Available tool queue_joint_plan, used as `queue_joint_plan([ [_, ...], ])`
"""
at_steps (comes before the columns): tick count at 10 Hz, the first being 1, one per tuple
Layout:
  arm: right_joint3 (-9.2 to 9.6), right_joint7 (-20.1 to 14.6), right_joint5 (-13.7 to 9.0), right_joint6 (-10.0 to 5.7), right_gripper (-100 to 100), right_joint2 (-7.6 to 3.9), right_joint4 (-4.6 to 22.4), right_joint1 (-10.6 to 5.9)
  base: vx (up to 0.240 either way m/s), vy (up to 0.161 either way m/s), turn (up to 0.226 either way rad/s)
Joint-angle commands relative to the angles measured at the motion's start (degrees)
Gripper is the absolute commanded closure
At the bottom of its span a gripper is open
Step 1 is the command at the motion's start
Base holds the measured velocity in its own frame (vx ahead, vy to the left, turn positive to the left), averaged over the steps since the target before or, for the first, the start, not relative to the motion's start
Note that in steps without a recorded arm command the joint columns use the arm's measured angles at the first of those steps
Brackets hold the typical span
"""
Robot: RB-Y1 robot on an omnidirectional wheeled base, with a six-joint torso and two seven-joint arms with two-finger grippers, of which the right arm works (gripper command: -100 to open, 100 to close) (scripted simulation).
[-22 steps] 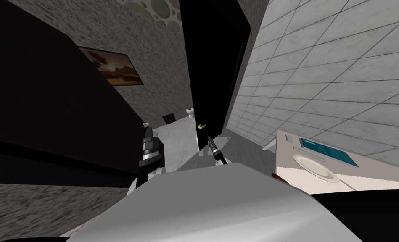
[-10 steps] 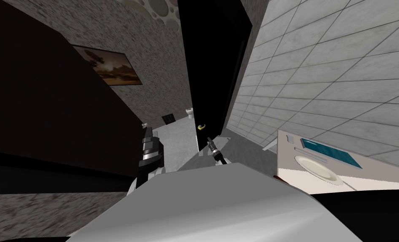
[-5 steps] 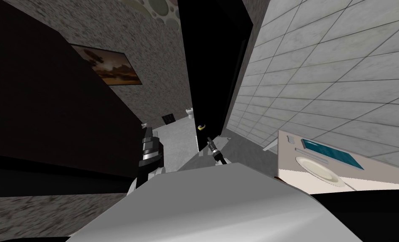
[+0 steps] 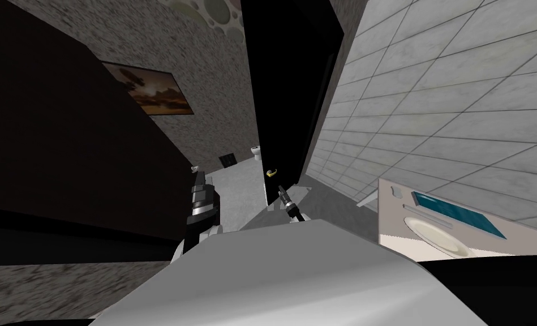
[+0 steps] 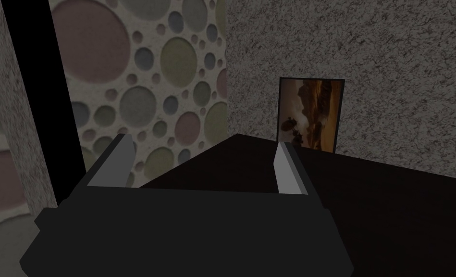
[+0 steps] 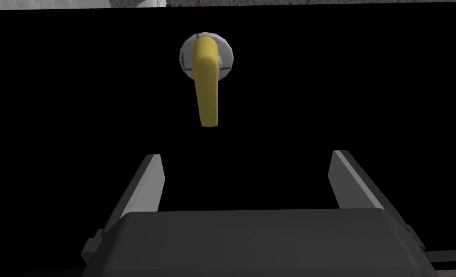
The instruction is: Push the door open
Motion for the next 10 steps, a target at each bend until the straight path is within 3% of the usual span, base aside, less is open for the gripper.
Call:
queue_joint_plan([
  [1, 0.51, -0.3, 0.2, -0.1, -100, -0.11, 0.3, -0.06, 0.109, -0.131, 0.218],
  [8, 4.54, -2.7, 1.9, -0.25, -100, -0.67, 2.2, -0.27, 0.128, -0.158, 0.12],
  [10, 4.68, -2.7, 1.9, -0.05, -100, -0.8, 1.8, -0.02, 0.102, -0.11, 0.073],
])
